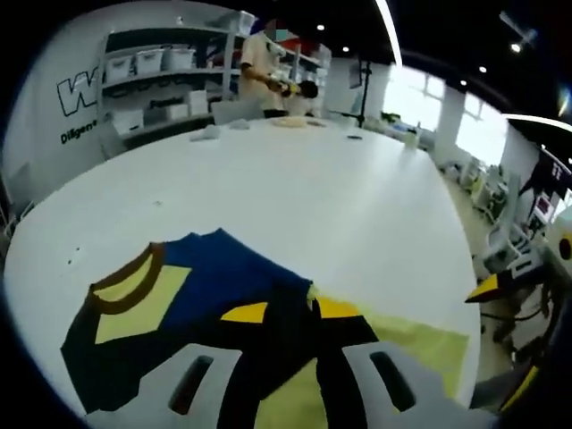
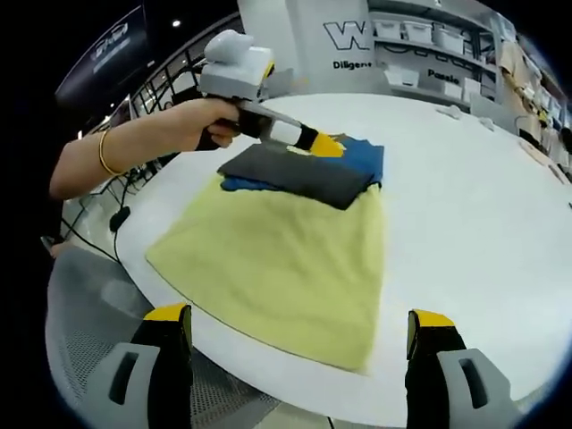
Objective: Fold the garment on the visible template until the final outline fits inside the template.
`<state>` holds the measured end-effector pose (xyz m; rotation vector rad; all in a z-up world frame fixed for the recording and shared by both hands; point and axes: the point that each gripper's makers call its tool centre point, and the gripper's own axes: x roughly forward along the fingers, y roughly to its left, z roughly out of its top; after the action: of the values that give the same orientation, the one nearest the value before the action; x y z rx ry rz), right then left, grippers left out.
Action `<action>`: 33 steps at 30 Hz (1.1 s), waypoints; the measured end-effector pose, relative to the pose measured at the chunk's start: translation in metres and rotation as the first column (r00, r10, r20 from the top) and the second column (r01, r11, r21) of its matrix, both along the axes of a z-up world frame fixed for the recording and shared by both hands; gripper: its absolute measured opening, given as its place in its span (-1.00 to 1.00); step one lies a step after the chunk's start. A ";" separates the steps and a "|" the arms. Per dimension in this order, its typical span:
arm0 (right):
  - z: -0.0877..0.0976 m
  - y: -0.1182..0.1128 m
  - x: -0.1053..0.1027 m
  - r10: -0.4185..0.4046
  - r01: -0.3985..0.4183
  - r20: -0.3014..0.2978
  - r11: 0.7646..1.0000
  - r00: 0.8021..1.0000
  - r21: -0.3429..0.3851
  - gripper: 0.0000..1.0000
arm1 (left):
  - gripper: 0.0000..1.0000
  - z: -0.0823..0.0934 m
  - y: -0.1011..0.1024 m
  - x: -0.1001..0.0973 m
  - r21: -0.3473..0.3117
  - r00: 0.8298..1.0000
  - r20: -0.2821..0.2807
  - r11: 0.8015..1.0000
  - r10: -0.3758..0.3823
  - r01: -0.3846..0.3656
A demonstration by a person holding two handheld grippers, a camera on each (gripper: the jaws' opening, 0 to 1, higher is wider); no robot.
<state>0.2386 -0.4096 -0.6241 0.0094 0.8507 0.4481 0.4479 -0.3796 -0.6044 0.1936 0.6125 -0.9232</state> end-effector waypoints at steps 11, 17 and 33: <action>0.002 0.006 0.006 0.012 -0.013 0.007 1.000 1.000 0.009 0.98 | 0.55 0.020 0.031 0.023 -0.072 0.987 0.116 0.992 0.109 -0.101; 0.001 0.010 0.007 0.018 -0.018 0.004 1.000 1.000 0.015 0.98 | 0.96 0.021 0.053 0.027 -0.042 0.979 0.139 0.989 0.147 -0.143; -0.010 0.012 0.004 0.043 -0.043 -0.017 0.999 0.999 -0.022 0.98 | 0.98 0.009 0.110 0.021 -0.013 0.967 0.087 0.971 0.241 -0.241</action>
<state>0.2422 -0.3975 -0.6344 -0.0256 0.8730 0.4794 0.4689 -0.2699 -0.5959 0.1527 0.5395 -0.6769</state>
